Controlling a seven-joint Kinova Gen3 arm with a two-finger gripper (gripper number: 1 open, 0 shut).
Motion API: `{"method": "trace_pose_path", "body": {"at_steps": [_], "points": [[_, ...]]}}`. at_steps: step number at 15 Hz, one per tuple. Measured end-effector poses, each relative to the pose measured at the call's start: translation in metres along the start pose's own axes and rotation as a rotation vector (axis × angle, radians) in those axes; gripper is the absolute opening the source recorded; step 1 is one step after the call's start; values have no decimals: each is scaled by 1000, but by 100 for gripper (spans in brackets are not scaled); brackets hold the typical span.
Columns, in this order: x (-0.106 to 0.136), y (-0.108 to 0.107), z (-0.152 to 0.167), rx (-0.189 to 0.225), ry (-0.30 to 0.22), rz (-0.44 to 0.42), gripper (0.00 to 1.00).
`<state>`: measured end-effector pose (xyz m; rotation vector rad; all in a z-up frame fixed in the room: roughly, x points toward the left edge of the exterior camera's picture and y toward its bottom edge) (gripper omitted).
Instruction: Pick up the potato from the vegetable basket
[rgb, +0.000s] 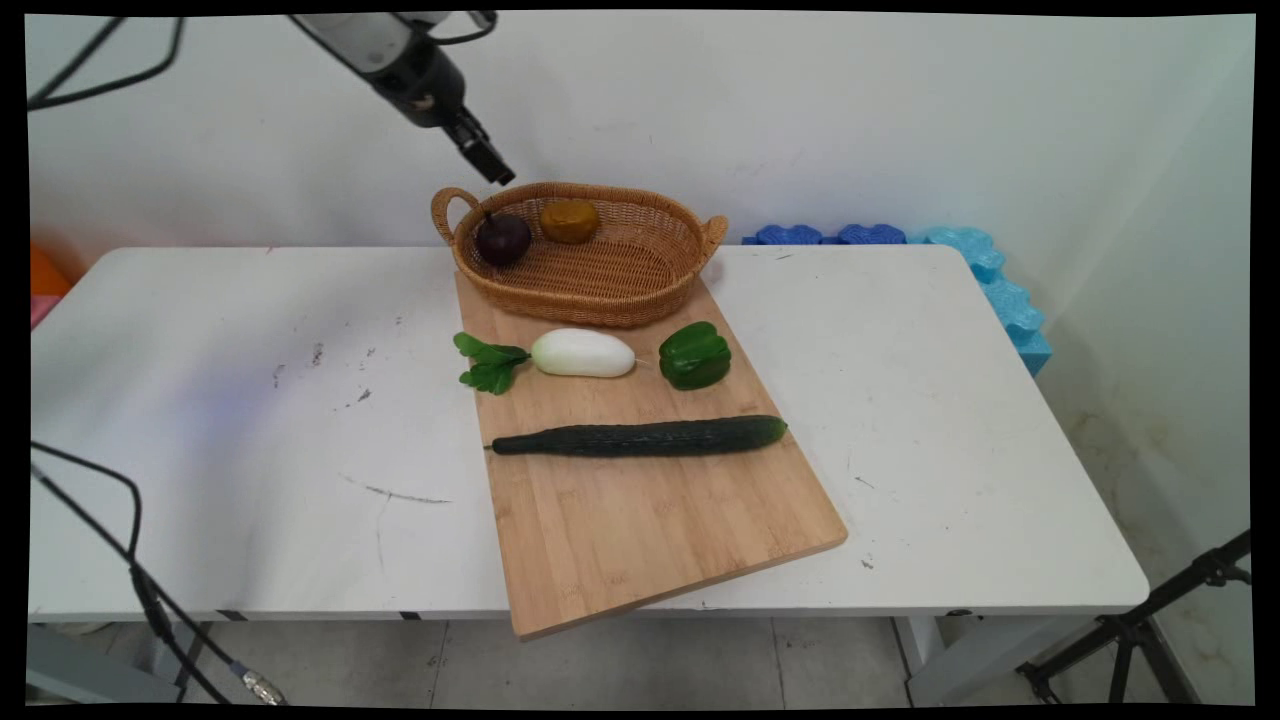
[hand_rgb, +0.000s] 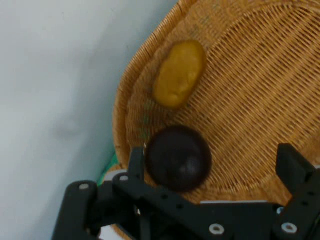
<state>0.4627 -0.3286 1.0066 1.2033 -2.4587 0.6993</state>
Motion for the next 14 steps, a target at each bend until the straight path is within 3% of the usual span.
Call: {"method": "trace_pose_path", "body": {"at_steps": [6, 14], "points": [[34, -13, 61, 13, -34, -13, 100], [53, -18, 137, -45, -92, 91, 100]]}}
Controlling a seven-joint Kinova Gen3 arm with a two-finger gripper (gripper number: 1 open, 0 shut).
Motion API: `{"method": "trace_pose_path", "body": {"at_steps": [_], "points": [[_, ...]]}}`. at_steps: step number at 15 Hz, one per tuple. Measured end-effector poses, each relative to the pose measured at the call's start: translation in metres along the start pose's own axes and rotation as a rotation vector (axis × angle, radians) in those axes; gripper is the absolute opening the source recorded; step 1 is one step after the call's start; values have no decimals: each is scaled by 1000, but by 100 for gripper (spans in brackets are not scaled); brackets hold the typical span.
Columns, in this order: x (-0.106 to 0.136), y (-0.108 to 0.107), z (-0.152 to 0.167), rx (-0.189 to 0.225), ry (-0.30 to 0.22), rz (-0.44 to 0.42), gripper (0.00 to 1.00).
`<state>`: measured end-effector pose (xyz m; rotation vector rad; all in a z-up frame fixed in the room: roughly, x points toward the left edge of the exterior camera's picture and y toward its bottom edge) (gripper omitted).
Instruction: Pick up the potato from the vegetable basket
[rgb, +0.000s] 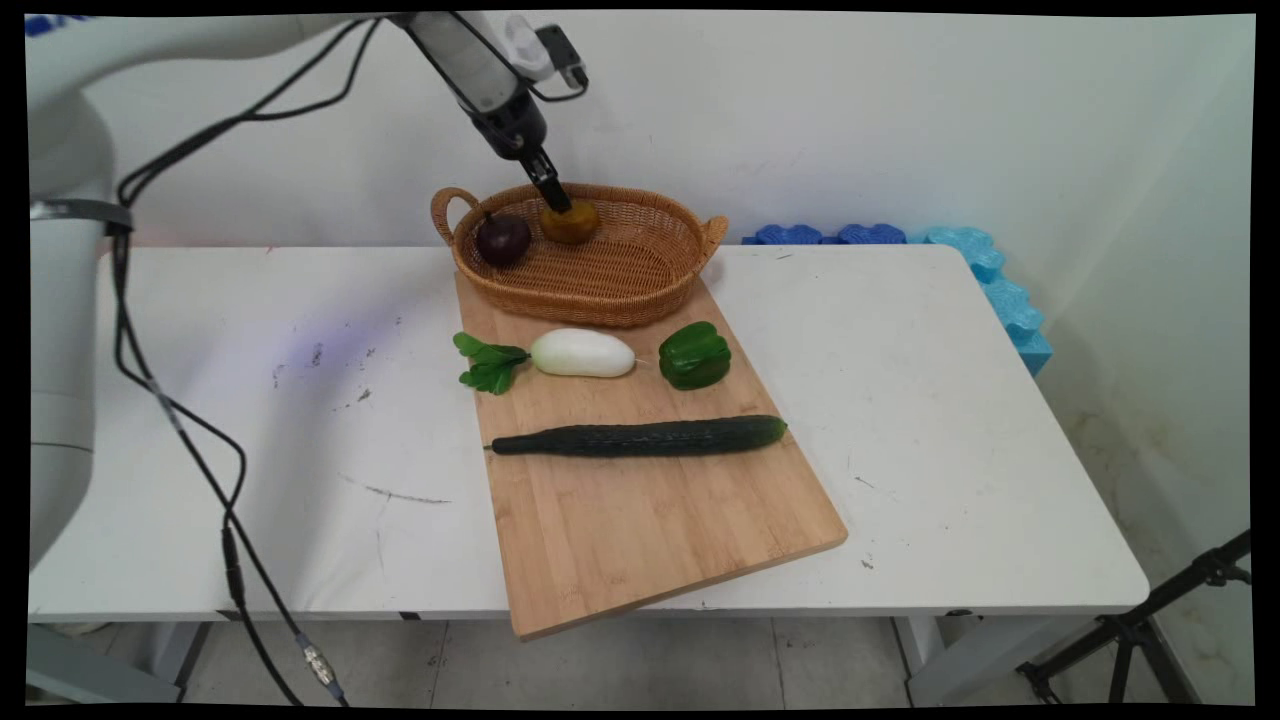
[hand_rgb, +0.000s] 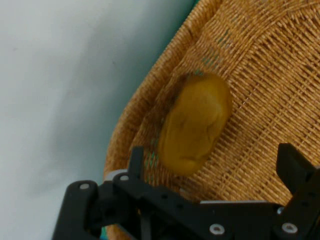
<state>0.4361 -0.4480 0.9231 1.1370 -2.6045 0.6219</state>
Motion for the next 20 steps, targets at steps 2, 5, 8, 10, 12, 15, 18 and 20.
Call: {"method": "trace_pose_path", "body": {"at_steps": [2, 5, 8, 10, 12, 15, 18, 20], "points": [[3, 0, 10, -11, -8, 17, 100], [10, -2, 33, -27, -17, 58, 100], [16, -4, 53, -40, -22, 93, 100], [18, -5, 62, -45, -26, 104, 100], [19, -7, 69, -48, -30, 115, 100], [19, -9, 77, -49, -36, 122, 100], [15, -13, 84, -43, -42, 117, 100], [12, -11, 90, -45, -47, 124, 0]]}}
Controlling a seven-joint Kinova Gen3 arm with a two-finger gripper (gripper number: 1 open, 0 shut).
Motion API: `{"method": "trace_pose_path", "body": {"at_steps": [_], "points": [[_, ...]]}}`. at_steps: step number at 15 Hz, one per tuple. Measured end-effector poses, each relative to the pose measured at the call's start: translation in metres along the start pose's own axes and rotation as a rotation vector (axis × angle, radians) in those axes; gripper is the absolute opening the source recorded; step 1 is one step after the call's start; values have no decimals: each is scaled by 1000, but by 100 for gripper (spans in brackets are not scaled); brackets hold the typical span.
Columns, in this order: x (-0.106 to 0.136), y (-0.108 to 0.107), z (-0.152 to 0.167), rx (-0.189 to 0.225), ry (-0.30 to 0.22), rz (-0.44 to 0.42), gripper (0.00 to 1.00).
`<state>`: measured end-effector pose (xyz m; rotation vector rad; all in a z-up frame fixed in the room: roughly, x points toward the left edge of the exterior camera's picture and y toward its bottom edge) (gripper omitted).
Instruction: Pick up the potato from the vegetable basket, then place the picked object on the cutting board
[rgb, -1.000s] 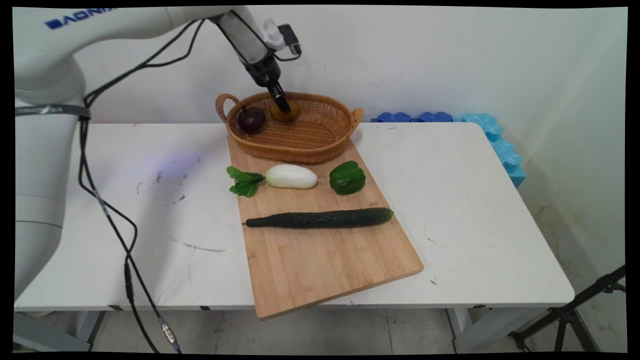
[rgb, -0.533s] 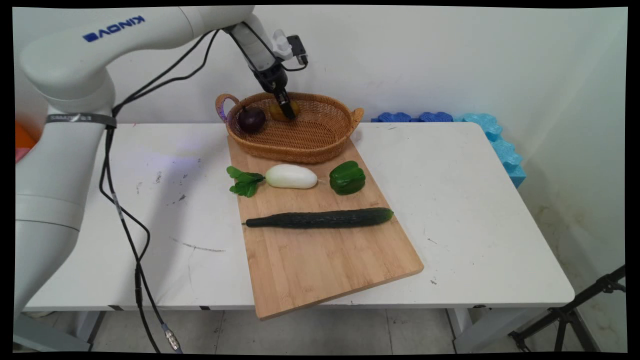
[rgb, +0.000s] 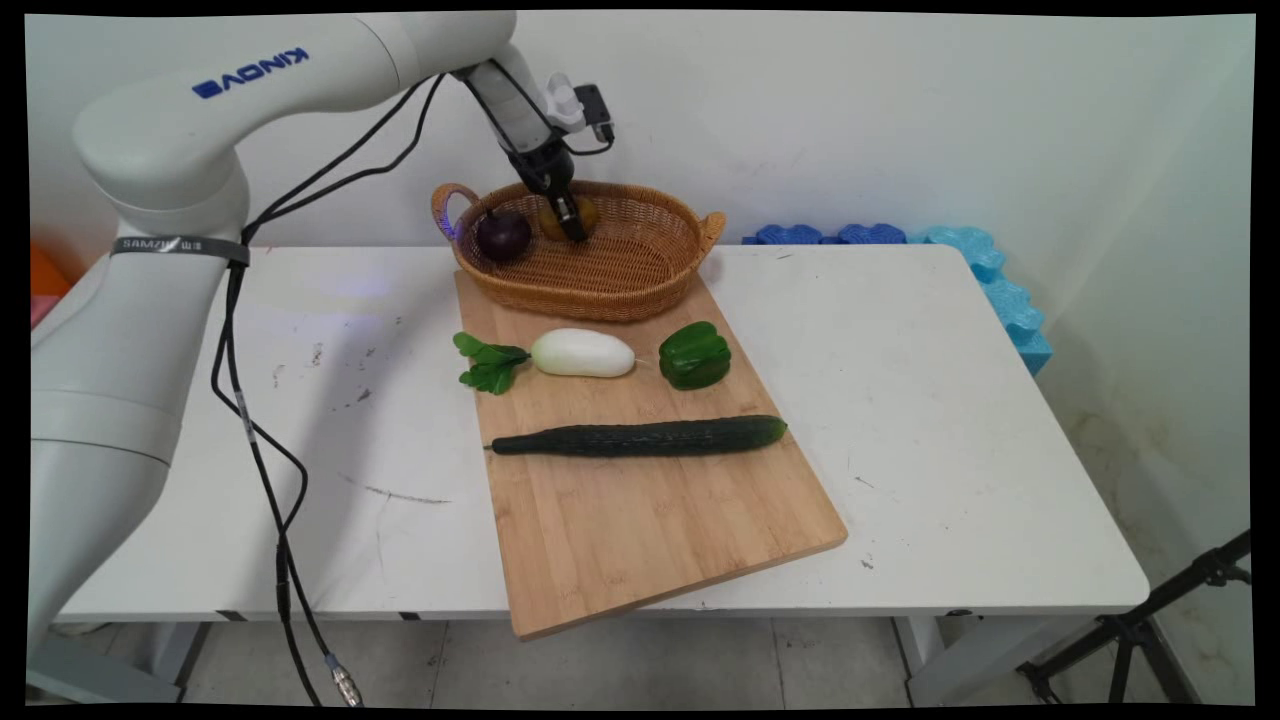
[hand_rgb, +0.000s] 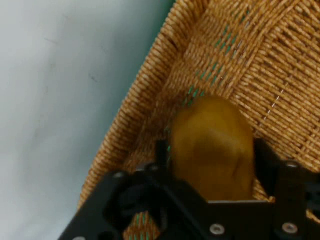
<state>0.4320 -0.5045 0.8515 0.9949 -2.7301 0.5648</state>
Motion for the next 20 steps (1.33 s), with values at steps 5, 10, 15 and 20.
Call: {"method": "trace_pose_path", "body": {"at_steps": [5, 10, 15, 20], "points": [[-6, 7, 4, 19, -3, 5, 0], [-17, 18, -11, 56, -1, -18, 0], [-24, 41, -51, 105, 34, -31, 0], [-25, 59, -97, 158, 84, -51, 0]]}}
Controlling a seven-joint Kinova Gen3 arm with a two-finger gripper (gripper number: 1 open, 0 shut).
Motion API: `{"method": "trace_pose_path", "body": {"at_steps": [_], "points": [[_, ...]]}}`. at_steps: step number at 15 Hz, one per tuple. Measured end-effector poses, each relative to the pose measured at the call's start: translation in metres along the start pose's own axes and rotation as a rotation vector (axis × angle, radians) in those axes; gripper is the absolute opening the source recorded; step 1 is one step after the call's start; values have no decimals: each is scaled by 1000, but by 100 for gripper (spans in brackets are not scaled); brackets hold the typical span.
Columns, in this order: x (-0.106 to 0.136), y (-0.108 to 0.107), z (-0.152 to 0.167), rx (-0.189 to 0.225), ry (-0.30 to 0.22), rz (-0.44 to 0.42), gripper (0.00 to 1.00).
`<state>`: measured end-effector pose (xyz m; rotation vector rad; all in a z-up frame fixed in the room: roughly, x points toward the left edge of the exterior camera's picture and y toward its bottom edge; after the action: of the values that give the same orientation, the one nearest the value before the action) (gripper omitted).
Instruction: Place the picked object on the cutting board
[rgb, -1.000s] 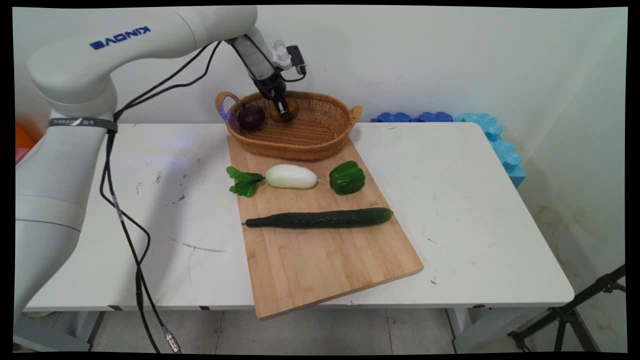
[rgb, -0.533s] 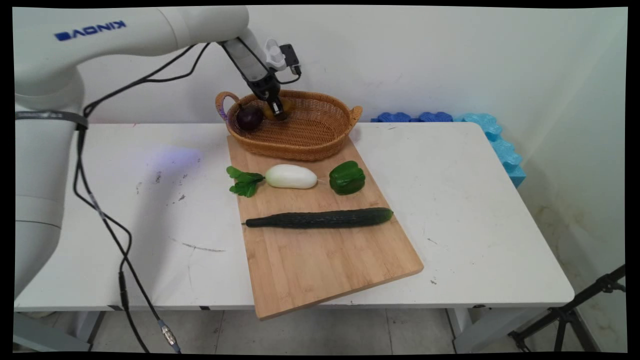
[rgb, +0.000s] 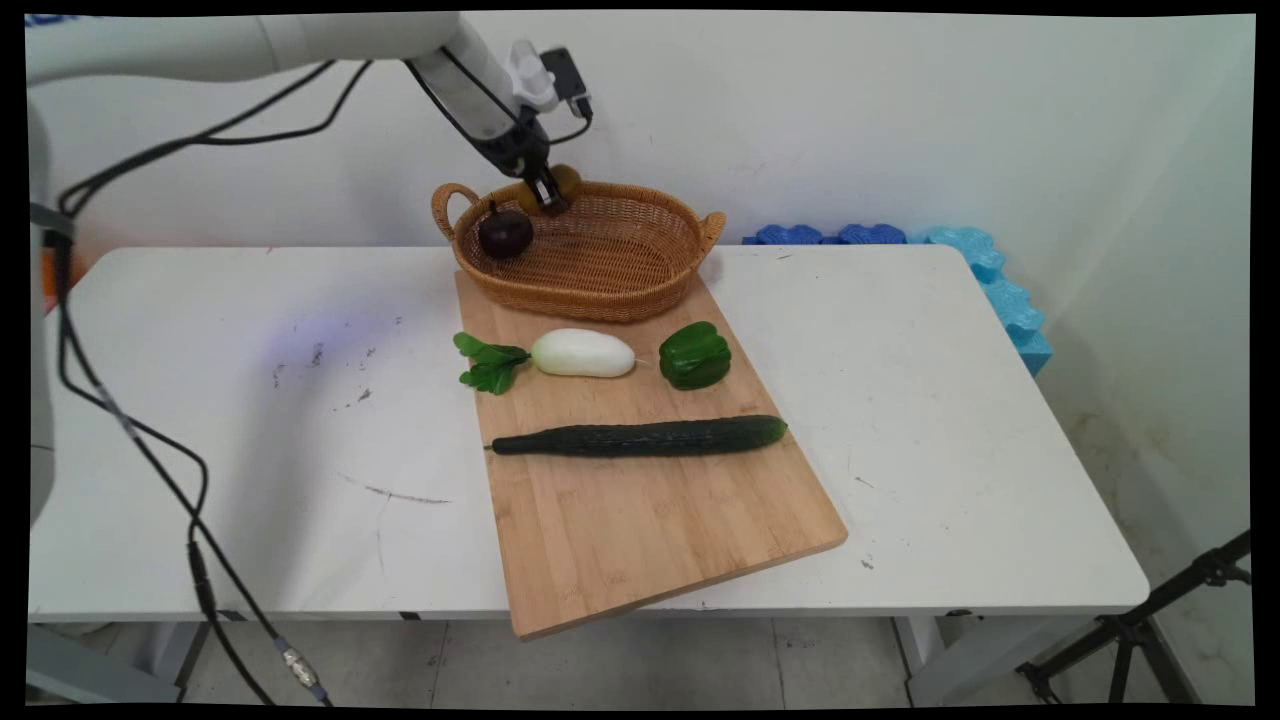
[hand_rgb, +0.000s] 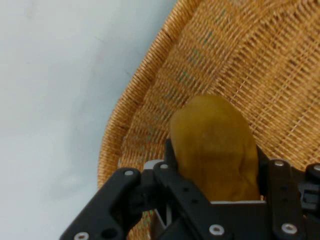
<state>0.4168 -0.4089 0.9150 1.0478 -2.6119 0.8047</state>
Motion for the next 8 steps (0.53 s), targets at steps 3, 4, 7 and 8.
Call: {"method": "trace_pose_path", "body": {"at_steps": [3, 4, 7, 8], "points": [[-1, 12, -43, 35, 35, -23, 0], [-2, 16, -51, 38, 41, -25, 0], [-3, 35, -92, 30, 72, -26, 0], [-4, 43, -104, 21, 80, -26, 0]]}}
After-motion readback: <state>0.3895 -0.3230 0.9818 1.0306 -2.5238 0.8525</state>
